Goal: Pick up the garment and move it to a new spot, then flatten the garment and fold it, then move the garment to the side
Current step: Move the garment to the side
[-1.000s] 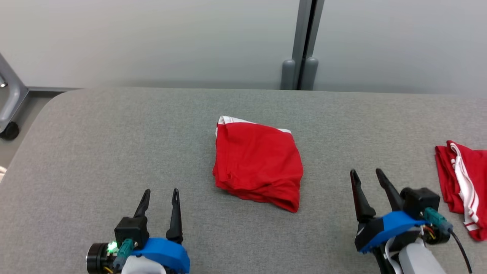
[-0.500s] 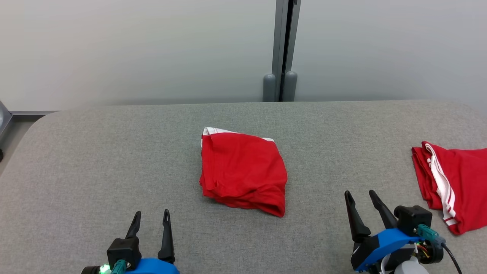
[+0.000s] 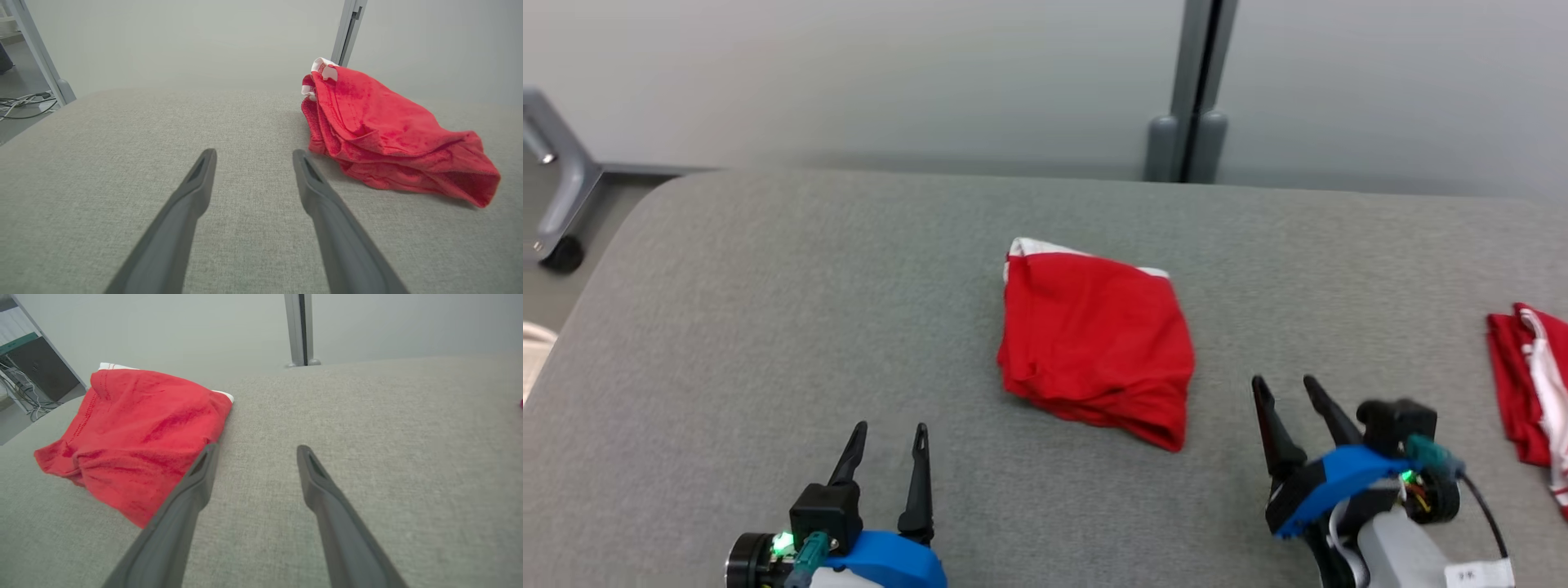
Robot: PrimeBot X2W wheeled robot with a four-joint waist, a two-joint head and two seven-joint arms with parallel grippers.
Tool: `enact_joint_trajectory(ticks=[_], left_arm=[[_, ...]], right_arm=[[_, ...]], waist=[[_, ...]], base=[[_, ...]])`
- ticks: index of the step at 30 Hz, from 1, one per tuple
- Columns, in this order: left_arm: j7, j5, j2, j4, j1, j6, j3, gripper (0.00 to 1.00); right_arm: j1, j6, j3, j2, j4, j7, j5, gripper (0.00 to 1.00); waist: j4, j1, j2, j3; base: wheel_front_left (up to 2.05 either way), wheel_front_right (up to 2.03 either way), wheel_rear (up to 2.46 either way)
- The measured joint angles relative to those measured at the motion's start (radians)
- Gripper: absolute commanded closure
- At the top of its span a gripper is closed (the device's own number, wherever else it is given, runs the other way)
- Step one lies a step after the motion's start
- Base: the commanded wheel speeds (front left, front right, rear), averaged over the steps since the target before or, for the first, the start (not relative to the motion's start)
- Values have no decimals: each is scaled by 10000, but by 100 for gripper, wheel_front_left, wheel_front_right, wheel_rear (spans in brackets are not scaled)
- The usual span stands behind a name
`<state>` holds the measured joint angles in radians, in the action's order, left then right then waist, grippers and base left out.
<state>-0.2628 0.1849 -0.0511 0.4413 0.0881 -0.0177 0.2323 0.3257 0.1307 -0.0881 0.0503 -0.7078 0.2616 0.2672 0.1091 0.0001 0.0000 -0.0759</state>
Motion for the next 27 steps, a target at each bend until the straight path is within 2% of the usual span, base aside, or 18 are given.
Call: enact_joint_trajectory(ticks=[5,13,18,19,20,21,27], left_arm=[[0,104,-4,12,254,-35,186,0],[0,174,-4,-46,567,-48,391,0],[0,263,0,-67,595,-82,491,0],[0,267,-6,-73,595,-86,495,0],[0,270,-6,-79,594,-102,493,0],[0,280,0,-77,594,-125,493,0],[0,278,2,-50,588,-121,420,0]], right_arm=[[1125,0,389,-10,-1208,-2,67,0],[2486,0,752,-13,-2353,0,-153,0],[3077,-4,698,40,-3883,84,-422,0],[3224,-13,621,69,-4105,86,-422,12],[3304,-13,566,82,-4226,107,-408,82],[3381,-13,493,92,-4345,123,-345,100],[3222,0,403,-21,-3731,35,-290,100]], waist=[[693,1,0,-512],[1725,1,1,-1283],[2106,-1,-1,-1599],[2145,-2,-1,-1638],[2164,-2,-1,-1671],[2160,-1,-1,-1682],[1826,1,1,-1579]], base=[[0,0,0],[0,0,0],[0,0,0],[0,0,0],[0,0,0],[0,0,0],[0,0,0]])
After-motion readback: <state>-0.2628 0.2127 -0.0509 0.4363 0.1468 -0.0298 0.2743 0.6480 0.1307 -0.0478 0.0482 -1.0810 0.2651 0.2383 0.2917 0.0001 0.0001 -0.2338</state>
